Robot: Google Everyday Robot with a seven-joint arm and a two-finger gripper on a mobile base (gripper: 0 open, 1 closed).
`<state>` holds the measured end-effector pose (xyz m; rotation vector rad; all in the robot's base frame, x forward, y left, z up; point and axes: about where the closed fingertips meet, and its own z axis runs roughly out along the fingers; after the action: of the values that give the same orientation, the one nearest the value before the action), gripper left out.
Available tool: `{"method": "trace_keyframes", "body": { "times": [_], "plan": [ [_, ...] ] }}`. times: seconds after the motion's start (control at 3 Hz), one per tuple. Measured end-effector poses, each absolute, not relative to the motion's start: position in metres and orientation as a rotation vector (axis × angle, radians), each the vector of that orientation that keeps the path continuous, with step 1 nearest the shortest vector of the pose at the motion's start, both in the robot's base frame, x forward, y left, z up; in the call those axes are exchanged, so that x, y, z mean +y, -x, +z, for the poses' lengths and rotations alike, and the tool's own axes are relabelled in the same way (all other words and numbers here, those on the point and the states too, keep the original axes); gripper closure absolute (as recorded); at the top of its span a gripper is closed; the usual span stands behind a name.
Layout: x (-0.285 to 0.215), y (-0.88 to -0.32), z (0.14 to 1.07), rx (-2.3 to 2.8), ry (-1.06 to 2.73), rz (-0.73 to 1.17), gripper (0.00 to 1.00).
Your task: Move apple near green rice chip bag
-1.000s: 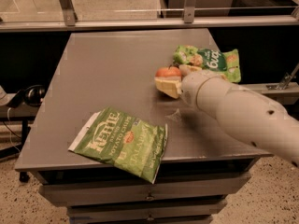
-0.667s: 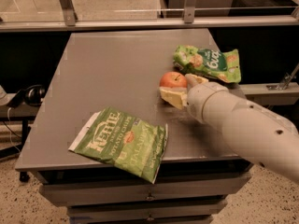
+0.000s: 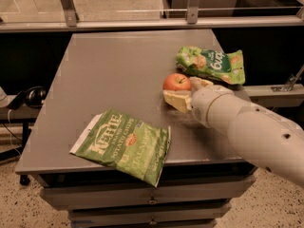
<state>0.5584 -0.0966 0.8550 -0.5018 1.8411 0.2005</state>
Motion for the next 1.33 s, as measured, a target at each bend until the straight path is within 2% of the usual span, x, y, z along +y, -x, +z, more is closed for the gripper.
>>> {"method": "trace_keyframes", "body": {
  "times": [0.67,1.33],
  "plan": [
    [-0.097,-0.559,0.855,1.84,0.502,0.199,1.0],
    [-0.153,-0.585,0.91,1.675,0.528,-0.037,1.0]
  ]
}}
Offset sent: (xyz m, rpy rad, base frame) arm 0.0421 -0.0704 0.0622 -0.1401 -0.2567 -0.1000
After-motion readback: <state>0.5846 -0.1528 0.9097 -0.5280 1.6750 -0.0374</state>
